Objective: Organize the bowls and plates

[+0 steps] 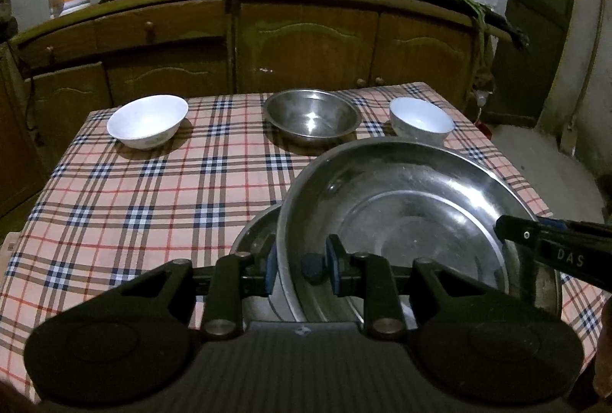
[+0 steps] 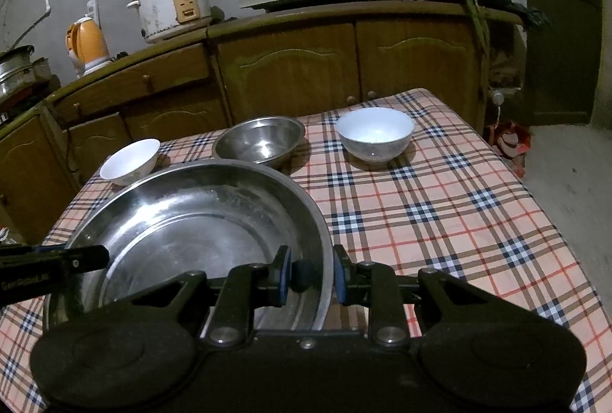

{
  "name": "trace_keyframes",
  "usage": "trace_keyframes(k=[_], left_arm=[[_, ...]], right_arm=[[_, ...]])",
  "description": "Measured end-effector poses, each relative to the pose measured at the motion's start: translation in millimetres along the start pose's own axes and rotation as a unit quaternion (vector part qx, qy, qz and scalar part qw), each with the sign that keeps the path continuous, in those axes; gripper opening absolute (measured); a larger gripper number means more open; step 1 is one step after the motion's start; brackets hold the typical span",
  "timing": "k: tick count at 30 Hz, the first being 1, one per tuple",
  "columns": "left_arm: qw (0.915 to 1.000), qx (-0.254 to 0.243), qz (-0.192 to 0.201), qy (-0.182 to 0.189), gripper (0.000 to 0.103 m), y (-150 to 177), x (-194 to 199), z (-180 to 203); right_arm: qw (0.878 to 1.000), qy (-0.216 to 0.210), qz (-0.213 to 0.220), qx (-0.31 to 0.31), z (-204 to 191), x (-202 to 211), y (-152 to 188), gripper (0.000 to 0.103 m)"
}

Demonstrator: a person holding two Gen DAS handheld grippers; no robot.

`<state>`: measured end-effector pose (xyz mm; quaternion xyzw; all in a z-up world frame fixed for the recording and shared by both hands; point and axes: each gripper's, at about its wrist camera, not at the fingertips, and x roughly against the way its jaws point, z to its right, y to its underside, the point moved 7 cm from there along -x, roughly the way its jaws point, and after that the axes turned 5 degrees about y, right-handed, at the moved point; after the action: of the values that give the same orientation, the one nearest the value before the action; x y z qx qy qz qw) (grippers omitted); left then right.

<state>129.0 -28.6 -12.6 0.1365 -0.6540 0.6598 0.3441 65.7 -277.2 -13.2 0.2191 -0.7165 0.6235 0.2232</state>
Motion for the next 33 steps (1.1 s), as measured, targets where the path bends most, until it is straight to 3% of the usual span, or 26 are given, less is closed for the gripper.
trace_keyframes(k=[20, 33], left_arm=[[0.9998, 0.005, -0.014, -0.011, 0.031, 12, -19, -9], [0.9993, 0.011, -0.035, 0.002, 0.033, 28, -29, -8]], right_arm=[[1.000, -0.005, -0.025, -0.001, -4, -25, 19, 0.030], [0.999, 0.001, -0.052, 0.002, 0, -37, 31, 0.030]])
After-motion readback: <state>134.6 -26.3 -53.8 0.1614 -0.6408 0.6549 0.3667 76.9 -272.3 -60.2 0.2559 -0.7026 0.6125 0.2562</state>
